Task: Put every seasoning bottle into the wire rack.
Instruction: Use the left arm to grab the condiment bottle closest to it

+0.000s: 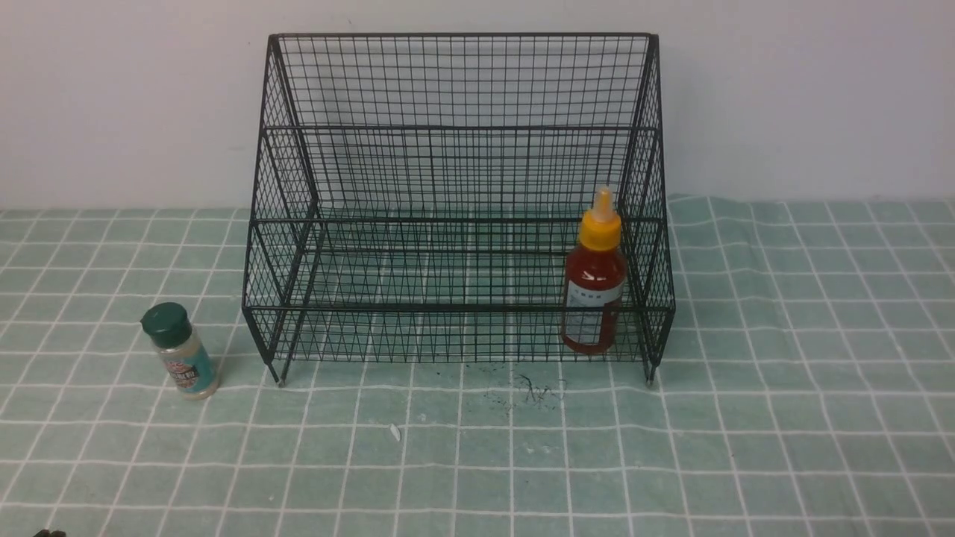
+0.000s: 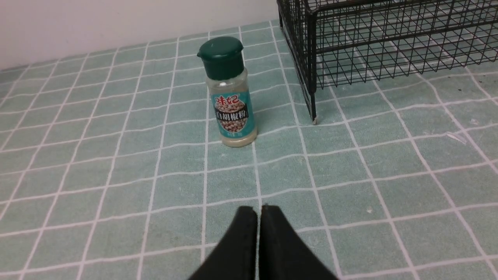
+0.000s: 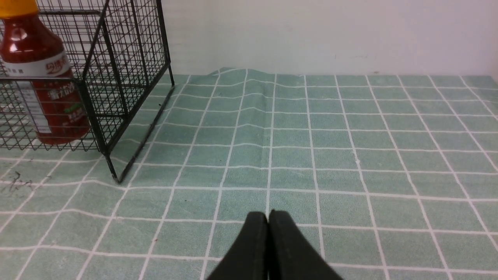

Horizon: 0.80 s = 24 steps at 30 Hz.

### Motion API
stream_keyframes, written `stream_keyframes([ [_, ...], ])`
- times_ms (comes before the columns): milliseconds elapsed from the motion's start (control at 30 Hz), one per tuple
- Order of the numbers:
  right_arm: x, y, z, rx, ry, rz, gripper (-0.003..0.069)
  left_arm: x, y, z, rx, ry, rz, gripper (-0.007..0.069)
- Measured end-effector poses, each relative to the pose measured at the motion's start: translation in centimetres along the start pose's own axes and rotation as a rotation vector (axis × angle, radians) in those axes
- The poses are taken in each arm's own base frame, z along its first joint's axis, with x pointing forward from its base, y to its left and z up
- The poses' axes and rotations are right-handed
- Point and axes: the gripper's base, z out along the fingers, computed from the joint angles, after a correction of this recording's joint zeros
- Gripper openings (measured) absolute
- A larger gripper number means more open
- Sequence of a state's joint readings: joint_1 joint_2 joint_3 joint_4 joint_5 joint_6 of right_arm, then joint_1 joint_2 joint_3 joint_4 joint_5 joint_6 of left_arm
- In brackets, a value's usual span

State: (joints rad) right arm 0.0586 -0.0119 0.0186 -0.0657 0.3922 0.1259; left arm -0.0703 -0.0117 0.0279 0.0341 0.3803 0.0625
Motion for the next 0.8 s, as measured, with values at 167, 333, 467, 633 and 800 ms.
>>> stream_keyframes([
  [167,0.0,0.0,0.0,0.000,0.000,0.000,-0.0013,-0.4,0.0,0.0,-0.001,-0.042,-0.013,-0.0006],
  [333,0.0,0.0,0.0,0.000,0.000,0.000,-0.0013,-2.5,-0.1,-0.3,0.058,-0.280,-0.359,-0.0006],
  [467,0.0,0.0,0.0,0.000,0.000,0.000,-0.0013,-4.2,0.6,-1.0,0.052,-0.490,-0.497,-0.0006],
  [633,0.0,0.0,0.0,0.000,0.000,0.000,-0.0013,-8.0,1.7,-3.6,0.042,-0.778,-0.558,-0.0006],
  [800,0.0,0.0,0.0,0.000,0.000,0.000,-0.0013,-13.7,1.1,-5.2,0.113,-0.565,-0.465,-0.0006],
])
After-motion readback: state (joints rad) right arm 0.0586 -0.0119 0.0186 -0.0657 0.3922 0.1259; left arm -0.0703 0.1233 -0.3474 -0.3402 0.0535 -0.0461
